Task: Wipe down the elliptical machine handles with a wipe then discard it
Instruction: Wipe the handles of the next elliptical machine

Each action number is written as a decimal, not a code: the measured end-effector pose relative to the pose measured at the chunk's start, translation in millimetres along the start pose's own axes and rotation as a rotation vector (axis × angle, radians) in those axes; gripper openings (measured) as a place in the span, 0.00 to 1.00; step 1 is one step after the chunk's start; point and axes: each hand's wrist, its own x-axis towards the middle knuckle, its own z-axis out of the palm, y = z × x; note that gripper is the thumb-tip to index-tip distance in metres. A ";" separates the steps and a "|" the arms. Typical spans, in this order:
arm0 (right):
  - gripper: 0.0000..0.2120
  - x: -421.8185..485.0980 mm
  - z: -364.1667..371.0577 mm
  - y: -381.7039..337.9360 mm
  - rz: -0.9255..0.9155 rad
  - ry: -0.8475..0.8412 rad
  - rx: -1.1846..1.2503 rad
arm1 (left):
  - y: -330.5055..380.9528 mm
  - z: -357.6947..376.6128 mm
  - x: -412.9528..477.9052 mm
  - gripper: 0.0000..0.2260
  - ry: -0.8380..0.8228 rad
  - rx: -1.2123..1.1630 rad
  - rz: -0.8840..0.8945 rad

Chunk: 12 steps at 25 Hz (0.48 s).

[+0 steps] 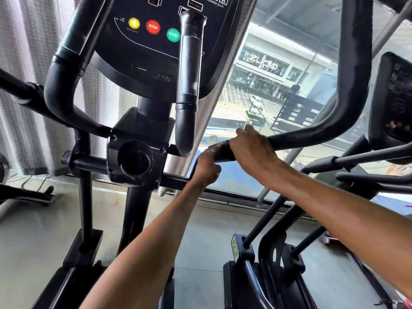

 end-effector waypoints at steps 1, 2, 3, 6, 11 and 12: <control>0.12 1.7 0.7 0.5 0.034 0.003 0.005 | -2.6 2.0 1.3 0.40 0.000 0.007 -0.009; 0.12 4.8 2.6 -3.1 0.052 -0.015 0.013 | 3.2 -1.1 -2.9 0.39 -0.005 0.015 -0.038; 0.12 9.3 6.3 -9.7 0.060 -0.046 0.033 | 10.1 -4.3 -7.3 0.37 -0.017 0.031 -0.062; 0.12 21.0 21.2 -32.6 0.046 -0.104 0.100 | 25.5 -12.3 -15.4 0.19 -0.089 0.119 -0.148; 0.13 -23.9 64.1 -33.7 0.166 0.167 0.418 | 8.6 -26.7 -3.8 0.31 -0.085 0.179 -0.097; 0.12 -38.4 75.1 -33.2 0.232 0.286 0.544 | 11.7 -27.6 -1.9 0.32 -0.086 0.173 -0.078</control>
